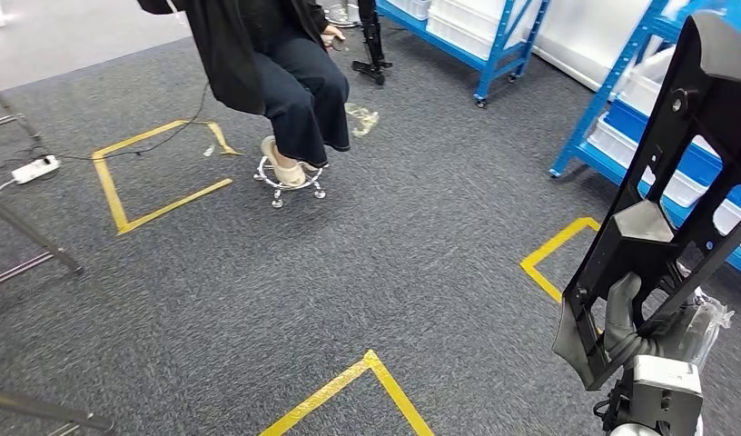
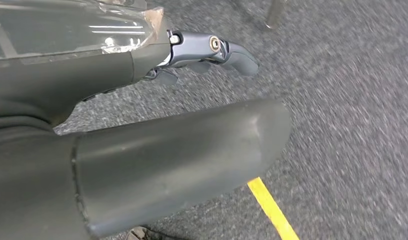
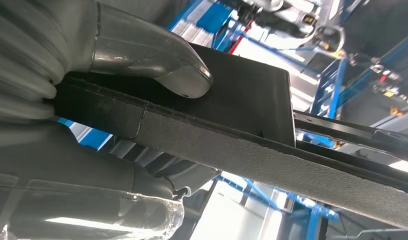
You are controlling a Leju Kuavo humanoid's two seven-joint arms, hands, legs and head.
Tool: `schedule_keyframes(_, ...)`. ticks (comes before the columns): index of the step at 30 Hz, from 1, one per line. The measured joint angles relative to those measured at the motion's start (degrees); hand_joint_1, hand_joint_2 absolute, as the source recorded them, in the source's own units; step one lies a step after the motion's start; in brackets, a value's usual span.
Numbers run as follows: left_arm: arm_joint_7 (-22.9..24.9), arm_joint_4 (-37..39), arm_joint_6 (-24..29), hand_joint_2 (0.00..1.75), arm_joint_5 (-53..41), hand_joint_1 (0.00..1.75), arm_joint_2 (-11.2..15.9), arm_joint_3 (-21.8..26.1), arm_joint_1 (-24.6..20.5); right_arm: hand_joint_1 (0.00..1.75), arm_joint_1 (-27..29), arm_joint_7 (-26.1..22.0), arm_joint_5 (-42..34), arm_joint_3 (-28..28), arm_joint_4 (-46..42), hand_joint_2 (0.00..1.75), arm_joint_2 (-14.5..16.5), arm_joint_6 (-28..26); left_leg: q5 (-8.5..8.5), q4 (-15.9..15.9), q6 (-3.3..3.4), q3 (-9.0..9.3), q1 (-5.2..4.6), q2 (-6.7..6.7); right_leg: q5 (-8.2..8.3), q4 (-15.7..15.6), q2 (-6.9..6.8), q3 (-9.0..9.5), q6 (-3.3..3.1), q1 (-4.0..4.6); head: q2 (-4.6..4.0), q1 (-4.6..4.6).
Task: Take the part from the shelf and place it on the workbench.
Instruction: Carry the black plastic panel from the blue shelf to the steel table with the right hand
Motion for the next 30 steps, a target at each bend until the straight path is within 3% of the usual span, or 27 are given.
schedule_keyframes(2, 0.2, 0.0, 0.21, 0.0, 0.02, 0.0, -0.06, 0.04, 0.02, 1.75, -0.14, 0.01, 0.04, -0.07, -0.13, 1.75, 0.09, 0.39, 0.29, -0.03, -0.56, -0.32, -0.16, -1.13, 0.78, -1.8, 0.56, 0.74, -0.77, 0.4, 0.0, -0.03)
schedule_keyframes(4, 0.32, 0.0, 0.26, 0.0, 0.03, 0.0, -0.04, 0.2, 0.21, 1.75, -0.24, 0.02, 0.08, -0.07, -0.16, 1.75, 0.25, 0.61, 0.44, 0.04, -1.14, -0.73, -0.2, -1.53, 1.27, -2.09, -0.74, 1.0, -1.44, 0.09, 0.0, -0.08)
schedule_keyframes(6, 0.32, 0.0, 0.29, 0.0, 0.04, 0.0, -0.02, 0.39, 0.29, 1.75, -0.24, 0.03, 0.12, -0.07, -0.19, 1.75, 0.4, 0.65, -1.52, 2.79, -1.61, -2.17, -0.3, 1.04, 1.76, -2.6, -2.16, 1.24, -2.3, -0.46, 0.0, -0.23)
schedule_keyframes(8, 0.32, 0.0, 0.29, 0.0, 0.06, 0.0, 0.02, 0.52, 0.19, 1.75, -0.2, 0.04, 0.13, -0.07, -0.22, 1.75, 0.51, 0.66, -5.52, 9.85, -2.11, -5.52, -0.1, 4.24, 1.82, -2.73, -3.67, 1.23, -2.79, -0.46, 0.0, -0.35)
schedule_keyframes(10, 0.33, 0.0, 0.29, 0.0, 0.09, 0.0, 0.01, 0.67, 0.17, 1.75, -0.18, 0.04, 0.13, -0.07, -0.23, 1.75, 0.63, 0.68, -7.61, 15.7, -2.67, -8.36, 0.35, 5.15, 1.77, -2.71, -5.25, 1.17, -2.83, -0.36, 0.0, -0.37)
schedule_keyframes(11, 0.33, 0.0, 0.31, 0.0, 0.13, 0.0, -0.01, 0.76, 0.2, 1.75, -0.19, 0.04, 0.13, -0.06, -0.23, 1.75, 0.71, 0.7, -7.1, 15.81, -2.94, -8.38, 0.59, 5.41, 1.73, -2.69, -5.97, 1.16, -2.8, -0.38, 0.0, -0.39)
schedule_keyframes(12, 0.33, -0.01, 0.32, 0.0, 0.24, 0.0, 0.01, 0.86, 0.23, 1.75, -0.19, 0.04, 0.13, -0.05, -0.23, 1.75, 0.81, 0.72, -5.68, 13.61, -3.18, -7.15, 0.86, 5.86, 1.64, -2.66, -6.64, 1.2, -2.69, -0.44, 0.0, -0.38)
schedule_keyframes(14, 0.32, -0.02, 0.34, 0.0, 0.53, 0.0, 0.02, 1.11, 0.22, 1.75, -0.22, 0.05, 0.12, -0.04, -0.23, 1.75, 1.03, 0.75, -2.43, 5.96, -3.5, -2.75, 1.17, 8.26, 1.2, -2.35, -7.8, 1.3, -2.12, -0.33, 0.0, -0.43)
schedule_keyframes(16, 0.32, -0.02, 0.33, 0.0, 0.7, 0.0, -0.02, 1.31, 0.18, 1.75, -0.2, 0.03, 0.04, -0.01, -0.24, 1.75, 1.21, 0.77, -1.1, 1.34, -2.88, -0.13, 1.04, 9.82, 0.62, -2.0, -8.77, 1.33, -1.33, 0.08, 0.0, -0.27)
schedule_keyframes(18, 0.34, -0.02, 0.29, 0.0, 0.69, 0.0, -0.02, 1.38, 0.31, 1.75, 0.02, -0.17, -0.1, 0.05, -0.24, 1.75, 1.36, 0.76, -1.01, 0.87, -1.71, -0.17, 0.64, 8.89, 0.4, -2.07, -9.87, 1.69, -0.71, 0.28, 0.0, -0.04)
schedule_keyframes(19, 0.39, -0.02, 0.26, 0.0, 0.63, 0.0, 0.0, 1.38, 0.47, 1.75, 0.29, -0.37, -0.17, 0.09, -0.26, 1.75, 1.42, 0.71, -0.86, 0.73, -1.2, -0.2, 0.58, 8.28, 0.25, -2.04, -9.86, 1.83, -0.4, 0.15, 0.0, 0.01)
schedule_keyframes(20, 0.46, -0.02, 0.2, 0.0, 0.5, 0.0, 0.03, 1.39, 0.61, 1.75, 0.74, -0.63, -0.22, 0.13, -0.31, 1.75, 1.48, 0.62, -0.67, 0.56, -0.72, -0.22, 0.59, 7.66, -0.24, -1.45, -8.89, 1.65, -0.21, -0.01, 0.0, 0.03)
schedule_keyframes(21, 0.52, -0.02, 0.13, 0.0, 0.3, 0.0, 0.1, 1.39, 0.71, 1.75, 1.36, -0.92, -0.27, 0.17, -0.39, 1.75, 1.53, 0.46, -0.47, 0.38, -0.26, -0.23, 0.65, 7.04, -1.28, 0.26, -7.41, 0.89, -0.17, -0.14, 0.0, 0.08)
schedule_keyframes(23, 0.59, -0.02, -0.14, 0.0, -0.23, 0.0, 0.29, 1.4, 0.71, 1.75, 2.8, -1.38, -0.31, 0.23, -0.58, 1.75, 1.66, 0.07, -0.24, 0.27, 0.33, -0.41, 0.63, 5.74, -4.54, 7.22, -4.29, -2.46, -0.51, -0.37, 0.0, 0.23)
schedule_keyframes(25, 0.62, -0.02, -0.49, 0.0, -0.88, 0.0, 0.44, 1.39, 0.68, 1.75, 4.3, -1.67, -0.52, 0.21, -0.75, 1.75, 1.8, -0.5, -0.13, 0.29, 0.55, -0.65, 0.43, 4.2, -6.86, 14.25, -3.56, -6.02, -0.49, -0.38, 0.0, 0.29)
schedule_keyframes(26, 0.69, -0.02, -0.61, 0.0, -1.17, 0.0, 0.48, 1.39, 0.69, 1.75, 5.0, -1.81, -0.66, 0.19, -0.86, 1.75, 1.88, -0.78, -0.07, 0.3, 0.58, -0.71, 0.36, 3.4, -6.75, 15.03, -3.47, -6.55, -0.17, -0.38, 0.0, 0.31)
schedule_keyframes(27, 0.77, -0.02, -0.69, 0.0, -1.43, 0.0, 0.49, 1.38, 0.7, 1.75, 5.6, -1.94, -0.77, 0.16, -1.03, 1.75, 1.96, -1.01, -0.02, 0.31, 0.55, -0.7, 0.32, 2.6, -5.67, 13.3, -3.33, -5.85, 0.29, -0.42, 0.0, 0.31)
schedule_keyframes(29, 0.95, -0.02, -0.74, 0.0, -1.71, 0.0, 0.5, 1.35, 0.67, 1.75, 6.28, -2.13, -0.86, 0.12, -1.46, 1.75, 2.1, -1.24, 0.14, 0.34, 0.3, -0.66, 0.3, 1.21, -2.3, 5.14, -1.93, -2.12, 1.05, -0.62, 0.0, 0.36)
schedule_keyframes(30, 1.04, -0.02, -0.74, 0.0, -1.79, 0.0, 0.5, 1.34, 0.63, 1.75, 6.46, -2.19, -0.88, 0.11, -1.66, 1.75, 2.16, -1.29, 0.24, 0.38, 0.07, -0.68, 0.2, 0.63, -0.94, 1.57, -1.09, -0.53, 1.01, -0.64, 0.0, 0.36)
